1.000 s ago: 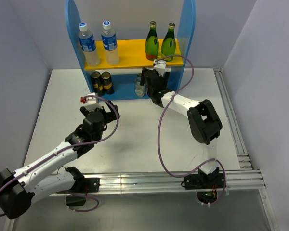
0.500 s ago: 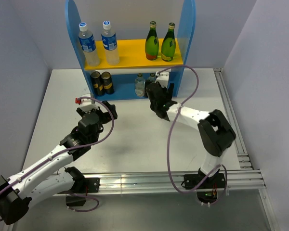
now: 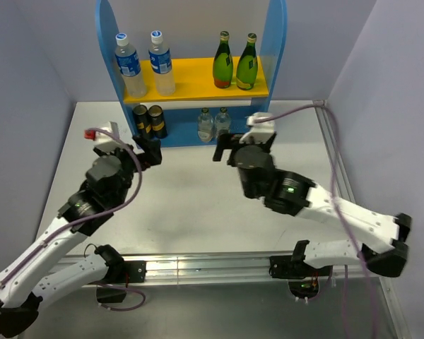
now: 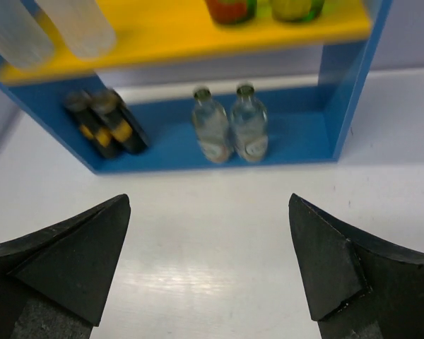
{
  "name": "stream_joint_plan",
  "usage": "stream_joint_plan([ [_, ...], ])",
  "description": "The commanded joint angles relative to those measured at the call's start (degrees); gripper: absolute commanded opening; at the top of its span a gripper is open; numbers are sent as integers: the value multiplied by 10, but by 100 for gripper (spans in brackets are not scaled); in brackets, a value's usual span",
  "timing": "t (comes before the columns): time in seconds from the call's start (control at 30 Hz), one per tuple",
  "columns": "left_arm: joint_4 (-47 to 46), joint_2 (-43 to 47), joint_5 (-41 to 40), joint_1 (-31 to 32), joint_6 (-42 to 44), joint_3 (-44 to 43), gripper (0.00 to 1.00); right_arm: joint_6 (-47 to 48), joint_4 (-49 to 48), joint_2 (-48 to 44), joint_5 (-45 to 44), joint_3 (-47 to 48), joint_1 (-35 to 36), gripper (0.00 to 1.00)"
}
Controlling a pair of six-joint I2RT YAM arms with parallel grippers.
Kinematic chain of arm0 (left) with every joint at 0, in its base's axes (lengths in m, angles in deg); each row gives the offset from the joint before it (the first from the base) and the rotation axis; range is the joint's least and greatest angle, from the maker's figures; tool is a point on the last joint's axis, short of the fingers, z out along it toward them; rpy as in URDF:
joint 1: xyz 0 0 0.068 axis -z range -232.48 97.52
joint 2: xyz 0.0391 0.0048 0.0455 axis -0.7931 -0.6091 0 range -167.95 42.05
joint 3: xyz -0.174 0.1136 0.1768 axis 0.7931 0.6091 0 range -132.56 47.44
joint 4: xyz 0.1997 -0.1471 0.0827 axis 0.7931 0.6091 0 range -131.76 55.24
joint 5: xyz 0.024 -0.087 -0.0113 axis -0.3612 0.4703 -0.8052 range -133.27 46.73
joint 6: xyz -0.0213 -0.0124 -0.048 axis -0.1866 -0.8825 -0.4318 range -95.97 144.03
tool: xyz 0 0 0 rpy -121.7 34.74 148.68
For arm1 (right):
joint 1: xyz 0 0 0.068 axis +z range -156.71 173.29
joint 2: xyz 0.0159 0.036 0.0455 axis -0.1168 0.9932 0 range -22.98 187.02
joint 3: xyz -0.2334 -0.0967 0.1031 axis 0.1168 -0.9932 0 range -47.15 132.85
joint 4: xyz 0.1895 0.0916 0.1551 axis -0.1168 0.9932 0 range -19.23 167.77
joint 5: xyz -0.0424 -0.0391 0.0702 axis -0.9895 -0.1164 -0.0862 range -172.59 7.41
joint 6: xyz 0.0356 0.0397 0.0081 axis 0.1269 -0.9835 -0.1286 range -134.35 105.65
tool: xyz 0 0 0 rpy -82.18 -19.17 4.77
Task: Place and organize the beverage onto the shelf
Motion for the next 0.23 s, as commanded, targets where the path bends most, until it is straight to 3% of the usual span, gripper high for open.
stream_joint_plan([
  [0.0,44,15,22,0,33,-99,99,-4,139,-88,-44,72,28,100],
  [0.2,56,12,27,0,49,-134,99,2,175,-193,-2,83,33,100],
])
